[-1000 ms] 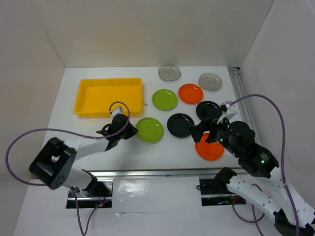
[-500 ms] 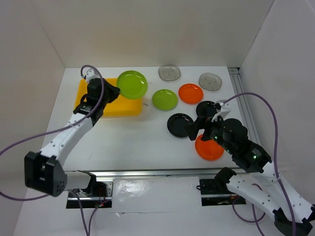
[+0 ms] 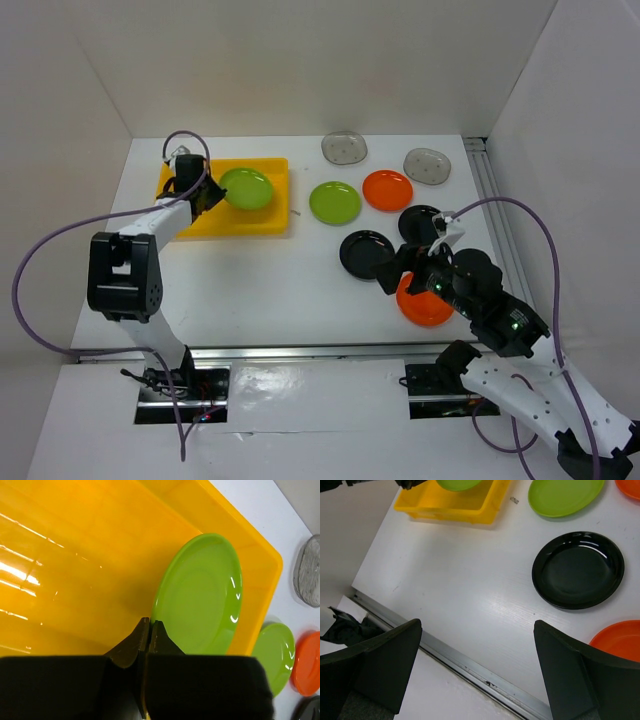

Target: Place the plates into the plastic bin on the countertop

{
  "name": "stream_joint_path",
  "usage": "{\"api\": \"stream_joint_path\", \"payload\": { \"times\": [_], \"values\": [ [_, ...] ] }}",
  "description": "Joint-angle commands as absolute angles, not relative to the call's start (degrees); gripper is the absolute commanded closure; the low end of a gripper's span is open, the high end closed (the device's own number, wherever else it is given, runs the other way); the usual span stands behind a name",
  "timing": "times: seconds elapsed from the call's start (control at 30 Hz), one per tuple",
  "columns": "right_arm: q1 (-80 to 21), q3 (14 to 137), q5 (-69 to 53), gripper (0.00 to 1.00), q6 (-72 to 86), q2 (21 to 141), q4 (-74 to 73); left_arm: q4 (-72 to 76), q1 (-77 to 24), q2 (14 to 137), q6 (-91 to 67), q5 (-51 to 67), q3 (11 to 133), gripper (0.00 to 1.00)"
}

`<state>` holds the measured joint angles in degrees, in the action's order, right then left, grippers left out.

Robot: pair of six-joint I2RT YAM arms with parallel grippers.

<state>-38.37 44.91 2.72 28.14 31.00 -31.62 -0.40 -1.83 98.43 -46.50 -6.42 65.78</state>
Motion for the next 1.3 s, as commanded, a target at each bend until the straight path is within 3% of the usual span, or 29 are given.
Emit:
{"api": "stream_joint_path", "payload": {
  "times": [0.0,0.07,0.1,0.17,0.33,0.5,0.57,0.7,0.83,1.03,1.13,1.2,1.27],
  "values": [
    [-38.1,43.6,0.2,0.00,29.0,30.5,-27.8,2.0,-0.9,101.8,-45.4,-4.1,71.5,0.95],
    [-38.1,43.6,0.2,0.00,29.5,30.5,-27.8,0.4,-0.4,103.5,-45.4,-3.5,72.1,0.69],
    [-38.1,43.6,-0.3,0.00,29.5,29.9,-27.8,1.0,-0.4,103.5,-45.4,-3.5,71.5,0.40],
    [-38.1,43.6,-0.4,0.00,29.5,29.9,-27.8,1.7,-0.4,101.9,-46.6,-4.0,69.5,0.34],
    [-38.1,46.0,3.4,0.00,28.3,31.4,-30.0,1.1,-3.8,84.6,-49.8,-5.9,62.6,0.19],
    [-38.1,49.9,17.6,0.00,28.8,34.5,-35.4,4.2,-22.9,75.2,-54.7,-6.4,52.8,0.00],
    [-38.1,52.6,25.4,0.00,29.5,37.3,-39.4,6.0,-32.7,77.5,-56.5,-7.9,50.2,0.00],
    [-38.1,56.7,31.8,0.00,27.0,47.8,-41.6,12.0,-42.3,85.8,-58.4,-9.2,50.4,0.00],
    [-37.5,55.7,29.5,0.00,21.6,47.3,-31.8,15.1,-45.4,100.3,-58.4,-7.5,55.1,0.00],
    [-36.5,57.8,21.5,0.00,19.4,50.3,-28.1,11.5,-46.1,111.3,-58.9,-9.0,63.8,0.00],
    [-34.5,55.7,17.2,0.00,18.8,48.3,-26.0,11.5,-46.1,115.0,-58.9,-9.6,66.5,0.07],
    [-33.1,55.1,15.7,0.00,18.8,46.8,-26.0,11.0,-46.1,116.4,-58.9,-9.6,67.3,0.20],
    [-31.6,55.1,15.0,0.00,18.8,46.1,-26.0,10.4,-45.4,117.7,-60.4,-9.6,67.9,0.23]
  ]
}}
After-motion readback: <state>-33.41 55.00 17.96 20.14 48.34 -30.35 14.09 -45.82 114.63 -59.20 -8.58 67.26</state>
